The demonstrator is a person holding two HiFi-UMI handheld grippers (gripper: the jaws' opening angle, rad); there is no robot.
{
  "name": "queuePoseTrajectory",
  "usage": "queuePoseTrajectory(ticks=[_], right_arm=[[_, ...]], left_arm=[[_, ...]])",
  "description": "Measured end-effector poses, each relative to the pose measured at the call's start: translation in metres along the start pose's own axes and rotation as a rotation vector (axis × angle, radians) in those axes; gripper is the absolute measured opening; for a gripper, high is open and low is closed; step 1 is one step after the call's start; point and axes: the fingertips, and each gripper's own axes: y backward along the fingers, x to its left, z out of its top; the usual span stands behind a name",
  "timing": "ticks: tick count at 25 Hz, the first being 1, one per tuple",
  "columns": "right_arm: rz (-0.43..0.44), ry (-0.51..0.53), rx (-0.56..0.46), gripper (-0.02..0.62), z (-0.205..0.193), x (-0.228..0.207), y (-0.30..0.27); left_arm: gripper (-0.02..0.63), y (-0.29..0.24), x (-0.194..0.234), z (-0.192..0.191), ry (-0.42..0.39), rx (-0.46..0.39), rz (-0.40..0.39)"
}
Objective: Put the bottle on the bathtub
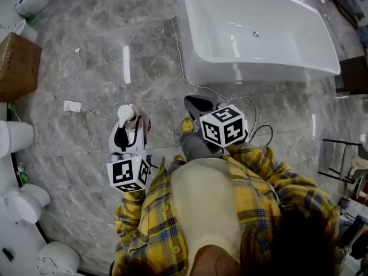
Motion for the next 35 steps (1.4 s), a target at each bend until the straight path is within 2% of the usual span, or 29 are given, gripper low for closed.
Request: queuePoseTrajectory(ticks=[9,18,27,35], right_arm=[[0.055,0.032,0.054,0.014,0.033,-0.04,-0.042],[0.03,0.032,0.072,0.014,0.053,-0.086,-0.061],[-0.015,0.017,0.07,0.014,0.074,-0.116,-0.093],[-0.076,-0.034,0.072,0.014,0.097,-0.141,-0.139]], left_arm=[[0.199,-0.082,0.008,0.021,0.001,0.022,0.019],[0.199,-0.153,0.007,0.034,-0.011,0.04,-0.007],[0.199,-0.219,0.02,0.041,-0.03,0.07,-0.072],[0.199,-0.286,0.037,0.047,-0.07,0.101,-0.186]])
